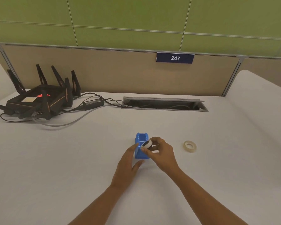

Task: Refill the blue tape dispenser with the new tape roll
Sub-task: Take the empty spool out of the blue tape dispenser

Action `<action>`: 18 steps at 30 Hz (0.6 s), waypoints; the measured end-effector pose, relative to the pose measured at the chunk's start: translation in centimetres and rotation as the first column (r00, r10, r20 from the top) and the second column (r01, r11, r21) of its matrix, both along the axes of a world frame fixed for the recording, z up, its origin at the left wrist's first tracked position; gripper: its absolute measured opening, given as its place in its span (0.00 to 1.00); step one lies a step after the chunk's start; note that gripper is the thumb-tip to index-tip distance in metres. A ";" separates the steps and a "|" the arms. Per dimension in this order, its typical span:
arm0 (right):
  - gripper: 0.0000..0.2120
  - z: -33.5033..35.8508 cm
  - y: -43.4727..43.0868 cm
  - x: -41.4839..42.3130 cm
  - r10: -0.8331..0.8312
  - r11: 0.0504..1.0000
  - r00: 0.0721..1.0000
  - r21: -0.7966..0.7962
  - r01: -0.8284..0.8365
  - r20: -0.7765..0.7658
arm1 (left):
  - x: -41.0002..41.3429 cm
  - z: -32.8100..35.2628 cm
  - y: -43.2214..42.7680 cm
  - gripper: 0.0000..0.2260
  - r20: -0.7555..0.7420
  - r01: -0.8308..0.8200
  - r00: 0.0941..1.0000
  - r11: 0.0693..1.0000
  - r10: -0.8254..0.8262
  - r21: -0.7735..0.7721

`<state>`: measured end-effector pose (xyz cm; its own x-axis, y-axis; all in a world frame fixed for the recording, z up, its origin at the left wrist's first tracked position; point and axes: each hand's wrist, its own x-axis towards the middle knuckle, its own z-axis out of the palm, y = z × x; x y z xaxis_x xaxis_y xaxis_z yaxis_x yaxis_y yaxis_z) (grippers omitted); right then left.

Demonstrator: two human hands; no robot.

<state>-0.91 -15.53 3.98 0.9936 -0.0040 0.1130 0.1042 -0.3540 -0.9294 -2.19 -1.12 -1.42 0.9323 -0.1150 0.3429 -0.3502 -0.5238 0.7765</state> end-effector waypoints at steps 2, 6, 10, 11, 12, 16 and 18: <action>0.17 -0.6 0.2 -1.0 0.004 0.999 1.000 0.050 -0.002 -0.026 | -0.4 -0.1 0.3 0.25 -0.007 -0.032 0.999 0.998 0.032 -0.048; 0.15 -1.7 0.8 -2.6 0.057 0.986 0.996 0.160 -0.046 -0.065 | -1.6 0.1 0.4 0.22 0.000 -0.025 1.000 0.994 0.025 -0.107; 0.12 -2.6 1.4 -3.9 0.109 0.972 0.984 0.220 -0.077 -0.139 | -2.9 0.6 0.5 0.17 -0.076 -0.018 0.997 0.972 0.000 -0.235; 0.13 -2.9 1.5 -4.1 0.115 0.972 0.981 0.223 -0.079 -0.154 | -3.1 0.7 0.6 0.17 -0.124 -0.025 0.992 0.958 -0.011 -0.286; 0.14 -3.2 1.4 -4.3 0.120 0.972 0.979 0.221 -0.081 -0.168 | -3.2 0.8 0.6 0.17 -0.169 -0.036 0.985 0.940 -0.024 -0.340; 0.14 -4.2 1.3 -4.7 0.143 0.961 0.975 0.261 -0.096 -0.171 | -3.3 1.3 1.1 0.12 -0.288 -0.050 0.953 0.884 -0.098 -0.465; 0.13 -4.5 1.0 -4.8 0.136 0.956 0.979 0.278 -0.090 -0.154 | -3.3 1.5 1.2 0.11 -0.311 -0.029 0.940 0.877 -0.139 -0.479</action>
<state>-5.70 -14.50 -0.51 0.9936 0.1025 -0.0467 -0.0382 -0.0838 -0.9958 -5.50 0.04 0.09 0.9963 -0.0727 0.0465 -0.0505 -0.0545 0.9972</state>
